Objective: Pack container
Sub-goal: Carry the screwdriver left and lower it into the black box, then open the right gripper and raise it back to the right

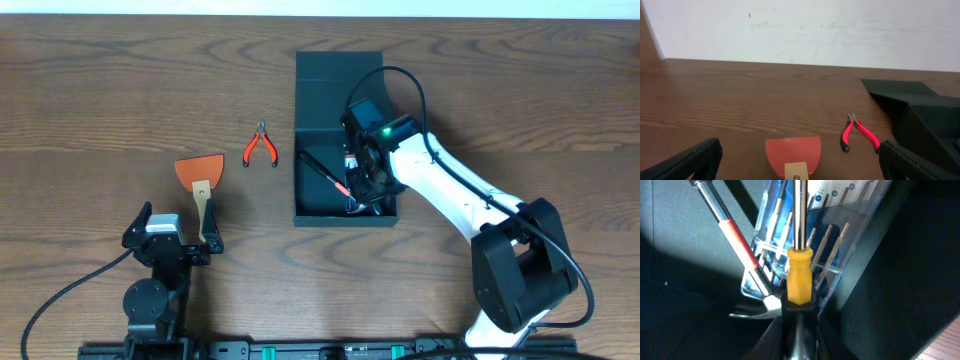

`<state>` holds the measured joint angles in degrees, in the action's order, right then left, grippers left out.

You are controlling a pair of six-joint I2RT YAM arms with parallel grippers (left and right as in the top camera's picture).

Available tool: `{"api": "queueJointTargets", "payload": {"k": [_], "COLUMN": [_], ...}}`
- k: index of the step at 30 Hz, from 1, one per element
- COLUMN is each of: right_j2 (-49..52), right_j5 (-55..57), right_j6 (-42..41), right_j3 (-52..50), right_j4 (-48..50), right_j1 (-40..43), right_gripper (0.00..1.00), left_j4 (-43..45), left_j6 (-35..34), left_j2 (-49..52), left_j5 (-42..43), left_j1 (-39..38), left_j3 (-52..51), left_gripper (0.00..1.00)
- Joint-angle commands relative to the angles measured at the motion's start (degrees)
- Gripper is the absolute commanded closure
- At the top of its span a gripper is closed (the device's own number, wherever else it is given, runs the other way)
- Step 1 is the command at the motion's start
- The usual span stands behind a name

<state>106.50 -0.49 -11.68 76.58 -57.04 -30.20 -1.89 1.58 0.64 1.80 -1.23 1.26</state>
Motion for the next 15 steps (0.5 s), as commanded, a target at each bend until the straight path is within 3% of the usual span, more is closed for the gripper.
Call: {"api": "queueJointTargets", "payload": {"k": [1, 7, 15], "right_j2": [0.68, 0.68, 0.66], "right_j5": [-0.46, -0.61, -1.49], "right_j6": [-0.74, -0.72, -0.68], "right_j3": [-0.17, -0.17, 2.32], "right_j4": [0.33, 0.5, 1.01], "right_j1": [-0.66, -0.63, -0.52], "right_gripper": [0.71, 0.55, 0.55], "left_j4": [-2.05, -2.05, -2.05], "left_j6": [0.76, 0.76, 0.76], "left_j2": [-0.02, -0.02, -0.02], "left_j5": [-0.28, -0.28, -0.28], "left_j1": [0.15, 0.15, 0.15], "left_j3": [-1.01, -1.03, -1.01], "left_gripper": [0.01, 0.01, 0.02]}}
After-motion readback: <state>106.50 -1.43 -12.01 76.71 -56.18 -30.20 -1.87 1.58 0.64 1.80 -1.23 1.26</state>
